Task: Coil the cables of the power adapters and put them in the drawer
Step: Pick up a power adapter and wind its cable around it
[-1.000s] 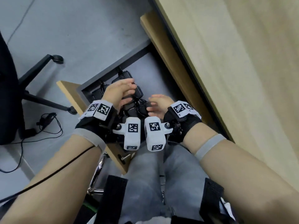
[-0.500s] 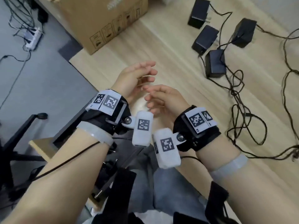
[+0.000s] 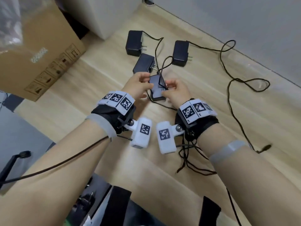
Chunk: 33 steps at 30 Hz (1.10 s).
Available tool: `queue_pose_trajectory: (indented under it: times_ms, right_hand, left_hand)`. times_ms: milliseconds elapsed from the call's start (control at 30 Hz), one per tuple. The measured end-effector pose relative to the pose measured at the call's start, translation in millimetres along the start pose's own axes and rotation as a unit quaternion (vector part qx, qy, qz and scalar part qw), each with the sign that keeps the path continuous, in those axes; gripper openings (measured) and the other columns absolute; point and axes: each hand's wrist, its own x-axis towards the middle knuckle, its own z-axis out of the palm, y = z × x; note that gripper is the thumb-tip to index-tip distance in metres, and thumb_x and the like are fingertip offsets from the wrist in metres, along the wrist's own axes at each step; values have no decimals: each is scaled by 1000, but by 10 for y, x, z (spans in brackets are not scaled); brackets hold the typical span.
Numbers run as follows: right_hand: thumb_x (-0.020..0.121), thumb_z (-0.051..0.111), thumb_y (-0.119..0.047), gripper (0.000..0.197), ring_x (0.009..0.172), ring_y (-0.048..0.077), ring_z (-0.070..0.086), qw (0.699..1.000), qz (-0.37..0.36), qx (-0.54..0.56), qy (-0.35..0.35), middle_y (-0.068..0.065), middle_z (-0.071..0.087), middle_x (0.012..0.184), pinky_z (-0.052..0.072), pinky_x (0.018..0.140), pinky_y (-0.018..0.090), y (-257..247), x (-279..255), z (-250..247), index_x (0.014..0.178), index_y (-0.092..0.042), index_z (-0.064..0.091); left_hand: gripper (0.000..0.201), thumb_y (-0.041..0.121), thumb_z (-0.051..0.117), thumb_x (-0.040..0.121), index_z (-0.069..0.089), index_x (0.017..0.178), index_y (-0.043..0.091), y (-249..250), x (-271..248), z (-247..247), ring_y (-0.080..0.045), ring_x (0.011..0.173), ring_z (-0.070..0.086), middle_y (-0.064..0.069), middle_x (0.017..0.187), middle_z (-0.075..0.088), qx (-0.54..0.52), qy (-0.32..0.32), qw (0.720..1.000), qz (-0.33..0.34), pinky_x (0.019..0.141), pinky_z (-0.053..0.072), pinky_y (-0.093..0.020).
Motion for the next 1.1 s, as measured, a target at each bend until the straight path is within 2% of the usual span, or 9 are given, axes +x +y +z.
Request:
queue_pose_trajectory:
  times_ms: [133, 233, 333, 433, 633, 800, 867, 1000, 1100]
  right_hand:
    - [73, 72, -20, 60, 122, 27, 42, 987, -25, -160, -10, 10, 48, 129, 34, 104, 36, 61, 84, 49, 127, -13, 49]
    - [72, 75, -29, 65, 122, 27, 40, 983, -30, -179, -26, 10, 48, 128, 32, 102, 33, 73, 97, 72, 129, -15, 48]
    - [69, 79, -24, 61, 114, 27, 53, 996, -9, -92, -19, 11, 58, 120, 41, 101, 39, 91, 78, 118, 125, -15, 56]
    - [65, 81, -13, 55, 103, 29, 62, 1000, 19, 19, 10, 10, 67, 110, 48, 95, 45, 166, 93, 121, 117, -20, 64]
    - [59, 79, -13, 39, 88, 25, 61, 993, 5, 117, 17, 12, 67, 95, 52, 91, 43, 245, -16, 157, 87, -38, 68]
    - [88, 59, -7, 20, 68, 11, 58, 971, 24, 237, 8, 1, 60, 77, 51, 52, 16, 116, -278, 13, 107, -3, 64]
    - [93, 53, -12, 18, 59, 4, 57, 972, 18, 235, 18, -1, 59, 71, 49, 52, 16, 79, -346, -42, 104, -3, 65]
    - [96, 46, -16, 29, 49, 9, 35, 974, -17, 204, 93, 2, 47, 65, 33, 50, 24, 76, -458, -210, 71, -20, 62]
    - [96, 42, -13, 31, 50, 3, 39, 972, 2, 181, 149, -4, 54, 69, 33, 49, 14, 92, -513, -460, 71, -21, 57]
  left_hand:
    - [47, -13, 44, 87, 42, 132, -1, -65, 181, -23, -9, 73, 48, 4, 80, 45, 53, 17, 998, 27, 61, 41, -16]
    - [54, -14, 50, 83, 43, 134, -1, -97, 211, -62, -20, 90, 55, -14, 104, 56, 181, -18, 979, 92, 73, 43, -11]
    - [49, -6, 61, 77, 52, 125, 2, -181, 248, -85, -16, 81, 51, -19, 116, 49, 243, -31, 964, 105, 83, 47, -23]
    - [41, -8, 58, 80, 47, 113, 14, -159, 184, -98, -15, 81, 47, -14, 113, 43, 182, -60, 978, 87, 78, 45, -30]
    - [47, -11, 62, 79, 38, 115, 9, -129, 25, -46, -3, 75, 52, 5, 91, 47, 67, -79, 992, 70, 57, 44, -6]
    - [28, 1, 66, 81, 53, 104, 10, -58, -124, -51, -1, 57, 53, 3, 77, 57, -6, -91, 996, 12, 51, 41, -11]
    - [12, 8, 69, 79, 63, 90, 10, -14, -213, -69, -6, 46, 46, 2, 61, 57, -56, -111, 992, -35, 51, 37, -17]
    - [24, 15, 74, 65, 59, 84, 10, 90, -388, -98, -12, 50, 42, 2, 55, 51, -167, -111, 977, -77, 61, 36, -27]
    - [6, 15, 56, 85, 58, 81, 12, 259, -586, -103, -15, 58, 59, 1, 59, 62, -228, -113, 966, -44, 58, 51, -26]
